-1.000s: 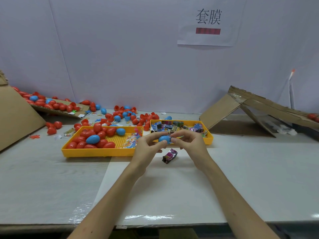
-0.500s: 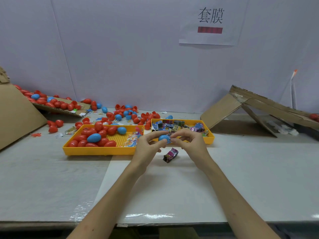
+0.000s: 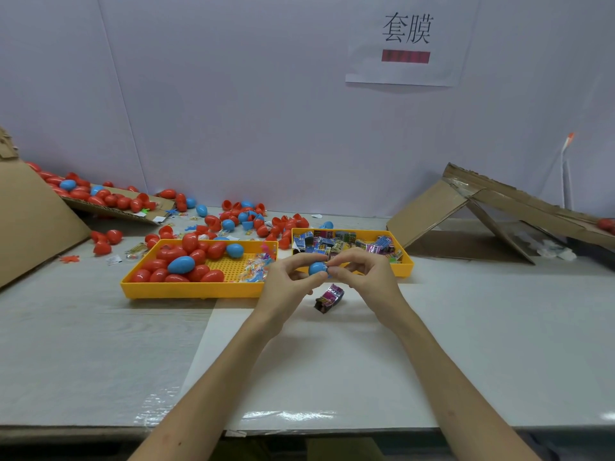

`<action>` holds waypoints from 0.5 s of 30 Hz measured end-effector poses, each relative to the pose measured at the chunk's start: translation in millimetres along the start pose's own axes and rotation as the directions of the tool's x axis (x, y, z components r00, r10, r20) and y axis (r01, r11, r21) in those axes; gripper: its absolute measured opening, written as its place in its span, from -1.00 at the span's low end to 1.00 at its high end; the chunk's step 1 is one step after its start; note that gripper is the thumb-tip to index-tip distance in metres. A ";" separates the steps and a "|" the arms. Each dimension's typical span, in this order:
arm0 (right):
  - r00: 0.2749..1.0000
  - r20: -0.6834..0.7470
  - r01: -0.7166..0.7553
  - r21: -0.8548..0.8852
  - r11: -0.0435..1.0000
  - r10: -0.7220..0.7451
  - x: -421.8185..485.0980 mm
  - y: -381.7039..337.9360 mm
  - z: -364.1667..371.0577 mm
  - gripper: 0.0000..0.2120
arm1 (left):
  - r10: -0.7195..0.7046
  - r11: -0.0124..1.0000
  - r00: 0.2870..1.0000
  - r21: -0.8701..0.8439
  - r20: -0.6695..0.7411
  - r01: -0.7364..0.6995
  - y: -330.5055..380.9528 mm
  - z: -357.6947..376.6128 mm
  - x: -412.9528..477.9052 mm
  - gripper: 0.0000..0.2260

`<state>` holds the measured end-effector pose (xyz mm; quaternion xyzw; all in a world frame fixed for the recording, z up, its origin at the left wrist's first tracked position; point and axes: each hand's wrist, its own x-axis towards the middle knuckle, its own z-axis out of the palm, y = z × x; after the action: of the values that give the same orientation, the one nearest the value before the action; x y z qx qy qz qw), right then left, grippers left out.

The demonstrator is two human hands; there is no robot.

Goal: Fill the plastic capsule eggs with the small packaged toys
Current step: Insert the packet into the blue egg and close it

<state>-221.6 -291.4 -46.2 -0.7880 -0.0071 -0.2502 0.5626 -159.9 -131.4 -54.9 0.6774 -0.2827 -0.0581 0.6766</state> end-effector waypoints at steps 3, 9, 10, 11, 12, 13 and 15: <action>1.000 -0.002 0.008 0.011 1.000 -0.008 -0.1 0.7 -0.2 -0.85 | -0.017 0.999 1.000 -0.030 -0.006 0.017 0.4 0.7 -0.5 -0.80; 0.991 -0.118 0.050 -0.074 0.996 -0.059 0.2 5.3 5.4 -0.82 | -0.056 0.991 0.998 -0.119 -0.027 0.052 -0.6 0.8 -0.8 -0.81; 0.982 -0.163 0.079 -0.111 0.991 -0.096 -0.3 6.0 8.3 -0.82 | -0.063 0.988 0.997 -0.144 -0.037 0.057 -0.6 0.5 -0.7 -0.81; 0.969 -0.198 0.120 -0.151 0.981 -0.149 -1.2 6.8 11.4 -0.83 | -0.070 0.985 0.996 -0.162 -0.048 0.062 -0.4 0.2 -0.5 -0.81; 0.953 -0.217 0.170 -0.198 0.965 -0.213 -2.2 7.8 14.6 -0.83 | -0.078 0.981 0.995 -0.181 -0.058 0.067 0.0 -0.1 -0.1 -0.80; 0.935 -0.218 0.224 -0.244 0.943 -0.279 -3.3 8.9 18.0 -0.84 | -0.088 0.976 0.994 -0.208 -0.068 0.073 0.3 -0.6 0.4 -0.80; 0.907 -0.187 0.313 -0.299 0.901 -0.377 -6.4 9.6 25.2 -0.86 | -0.113 0.951 0.990 -0.296 -0.081 0.084 1.8 -2.0 0.7 -0.79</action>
<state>-214.7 -270.8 -63.3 -0.8053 -0.0460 -0.4387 0.3962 -158.9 -129.9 -52.9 0.5854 -0.2037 -0.0998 0.7784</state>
